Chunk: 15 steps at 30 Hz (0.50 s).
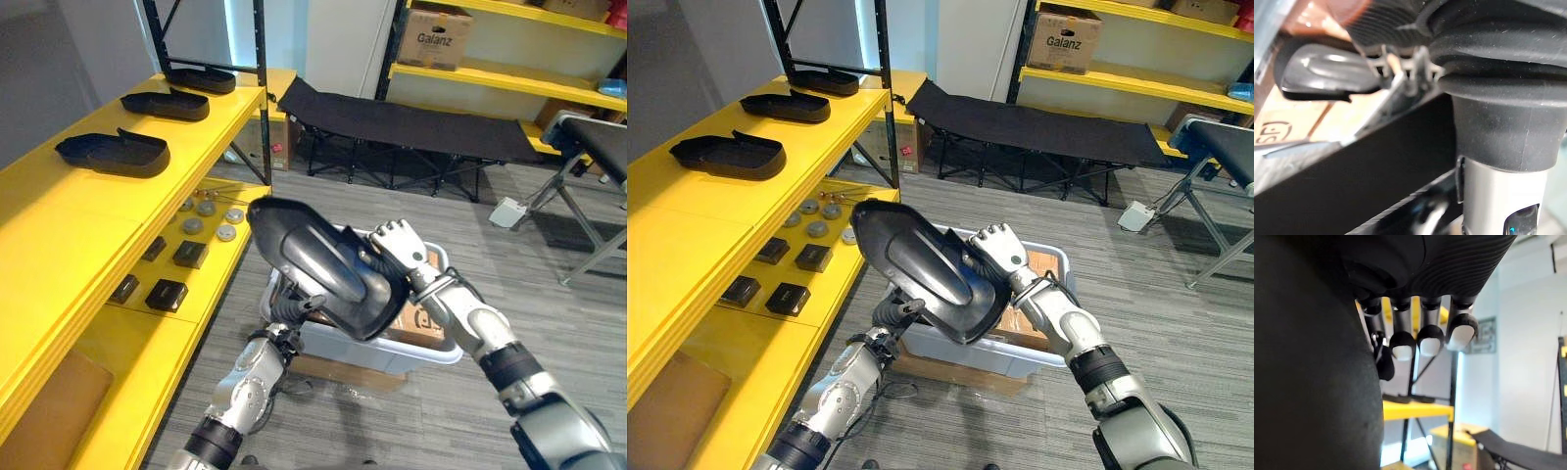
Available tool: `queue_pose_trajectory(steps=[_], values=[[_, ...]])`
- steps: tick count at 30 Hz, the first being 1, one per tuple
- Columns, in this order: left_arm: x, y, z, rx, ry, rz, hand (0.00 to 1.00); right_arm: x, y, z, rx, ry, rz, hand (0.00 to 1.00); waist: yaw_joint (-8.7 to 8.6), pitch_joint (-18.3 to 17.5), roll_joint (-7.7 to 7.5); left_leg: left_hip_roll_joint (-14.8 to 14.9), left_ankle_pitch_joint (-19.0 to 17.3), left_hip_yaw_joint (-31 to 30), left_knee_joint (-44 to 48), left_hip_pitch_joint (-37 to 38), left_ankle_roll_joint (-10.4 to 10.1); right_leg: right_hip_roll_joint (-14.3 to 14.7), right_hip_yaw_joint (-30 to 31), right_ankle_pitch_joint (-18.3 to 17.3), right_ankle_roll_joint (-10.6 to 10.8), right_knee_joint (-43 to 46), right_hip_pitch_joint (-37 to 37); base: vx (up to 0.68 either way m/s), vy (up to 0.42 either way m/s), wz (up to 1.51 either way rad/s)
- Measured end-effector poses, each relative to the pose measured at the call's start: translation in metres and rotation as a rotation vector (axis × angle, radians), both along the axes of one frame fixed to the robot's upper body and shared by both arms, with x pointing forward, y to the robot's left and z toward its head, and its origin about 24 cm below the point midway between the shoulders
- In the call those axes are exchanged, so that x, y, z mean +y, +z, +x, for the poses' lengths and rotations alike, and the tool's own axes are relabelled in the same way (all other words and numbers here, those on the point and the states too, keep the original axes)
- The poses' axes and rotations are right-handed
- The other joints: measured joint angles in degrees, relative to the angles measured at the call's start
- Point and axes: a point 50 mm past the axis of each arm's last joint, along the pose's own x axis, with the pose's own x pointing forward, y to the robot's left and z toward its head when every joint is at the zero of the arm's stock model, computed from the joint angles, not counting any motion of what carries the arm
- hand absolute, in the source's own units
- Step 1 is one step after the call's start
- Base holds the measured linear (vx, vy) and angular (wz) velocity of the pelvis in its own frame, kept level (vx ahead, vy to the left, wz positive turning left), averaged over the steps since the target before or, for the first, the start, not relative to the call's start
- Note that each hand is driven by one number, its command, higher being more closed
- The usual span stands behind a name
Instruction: Walk over and take plastic housings, then place them on the shelf
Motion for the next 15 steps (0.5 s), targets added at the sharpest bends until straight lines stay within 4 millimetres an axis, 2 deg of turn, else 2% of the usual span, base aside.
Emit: queue_pose_trajectory(steps=[1,8,15], values=[[0.001,0.000,0.001,0.005,0.017,-0.005,1.00,0.000,-0.002,0.000,0.008,-0.003,0.004,1.00,0.00,0.0,-0.03,0.0,0.0,0.0,0.0,0.0,0.0,0.0,0.0,0.0,0.0,0.0,0.0,0.00,0.000,0.00],[0.006,-0.008,0.001,0.051,0.081,-0.035,1.00,0.000,-0.016,-0.005,0.052,-0.028,0.028,1.00,0.09,0.0,-0.10,0.0,0.0,0.0,0.0,0.0,0.0,0.0,0.0,0.0,0.0,0.0,0.0,0.00,0.000,0.00],[0.017,-0.014,0.002,0.084,0.153,-0.039,1.00,0.014,-0.023,-0.012,0.045,-0.010,0.117,1.00,-0.05,-0.1,-0.17,0.0,0.0,0.1,0.0,0.1,0.0,0.0,0.1,0.0,0.0,0.0,0.0,0.00,0.000,0.00]])
